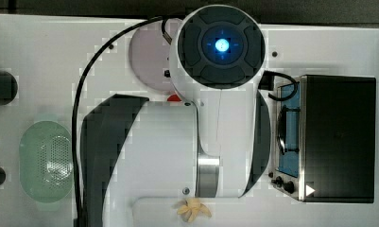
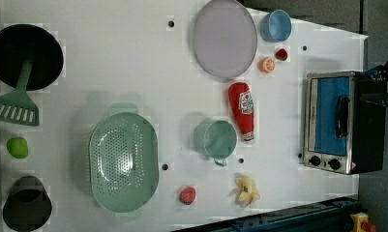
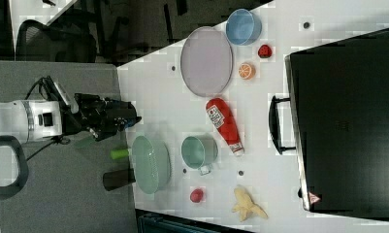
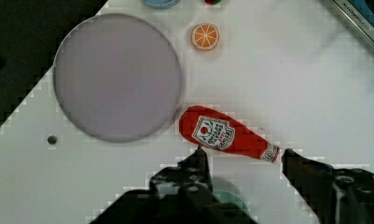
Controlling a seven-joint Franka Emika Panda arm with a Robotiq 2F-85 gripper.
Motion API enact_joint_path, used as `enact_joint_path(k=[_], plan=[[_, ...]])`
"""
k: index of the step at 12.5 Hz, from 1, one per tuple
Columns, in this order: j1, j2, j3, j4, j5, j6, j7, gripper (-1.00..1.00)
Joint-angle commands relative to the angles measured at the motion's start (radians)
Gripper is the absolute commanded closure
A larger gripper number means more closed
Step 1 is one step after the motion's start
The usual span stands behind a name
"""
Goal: Pick Ketchup from the table and place it in strainer.
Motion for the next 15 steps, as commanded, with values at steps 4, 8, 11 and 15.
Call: enact_joint_path(k=[4,8,11,15], plan=[[-0.113,-0.187,0.068,-0.085,0.015,-0.130,-0.044,-1.00],[-0.110,-0.116,0.086,-0.133,0.015,-0.056,-0.091,-1.00],[-0.109,-0.041,0.105,-0.176,0.015,0.020,-0.236,-1.00],[-0.105,0.043,0.130,-0.252,0.014,0.188,-0.527,-1.00]])
